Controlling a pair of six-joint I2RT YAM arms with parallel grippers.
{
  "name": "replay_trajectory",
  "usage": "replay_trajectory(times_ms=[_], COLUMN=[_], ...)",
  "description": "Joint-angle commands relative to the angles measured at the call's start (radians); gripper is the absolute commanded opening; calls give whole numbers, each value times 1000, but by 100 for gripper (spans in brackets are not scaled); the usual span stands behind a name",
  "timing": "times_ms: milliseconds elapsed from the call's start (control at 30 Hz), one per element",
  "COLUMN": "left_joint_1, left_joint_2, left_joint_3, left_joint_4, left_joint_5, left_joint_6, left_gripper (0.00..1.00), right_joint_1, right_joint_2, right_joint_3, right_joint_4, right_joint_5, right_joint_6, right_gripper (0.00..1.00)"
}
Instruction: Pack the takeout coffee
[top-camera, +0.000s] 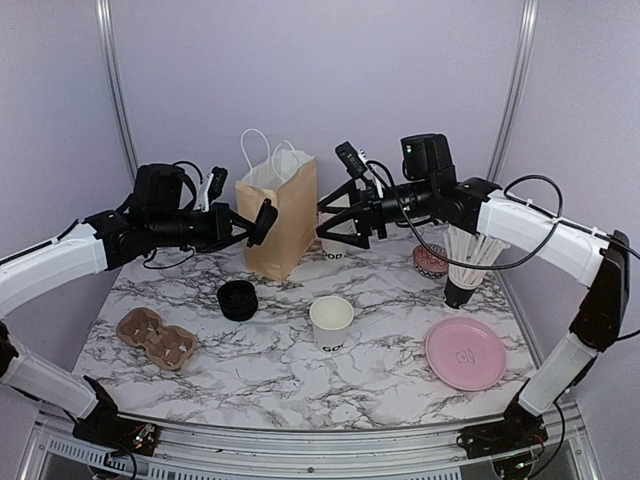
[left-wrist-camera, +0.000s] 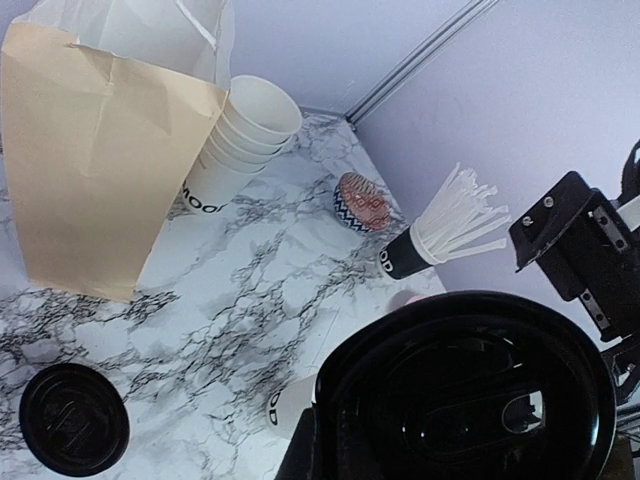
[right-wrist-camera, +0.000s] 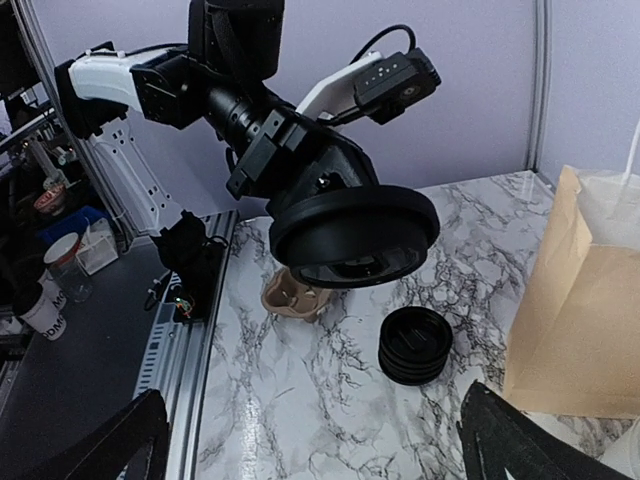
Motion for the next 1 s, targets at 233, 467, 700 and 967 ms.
replay_trajectory(times_ms=[233, 467, 700, 967], left_joint_1=[-76, -99, -122, -123], left_joint_2=[-8, 8, 43, 53], left_joint_3=[-109, -98, -57, -47], left_joint_4=[514, 520, 526, 526], left_joint_5=[39, 36, 61, 50], left_joint_6=[-240, -258, -253, -259], left_gripper=[0, 0, 0, 0], right_joint_1=[65, 84, 95, 95], right_joint_2=[101, 122, 156, 159], right_joint_3=[112, 131, 164, 164], right_joint_4=[214, 231, 216, 210], right_joint_5=[-97, -50, -8, 6], right_joint_6=[248, 252, 270, 265], right_gripper=[99, 99, 99, 91])
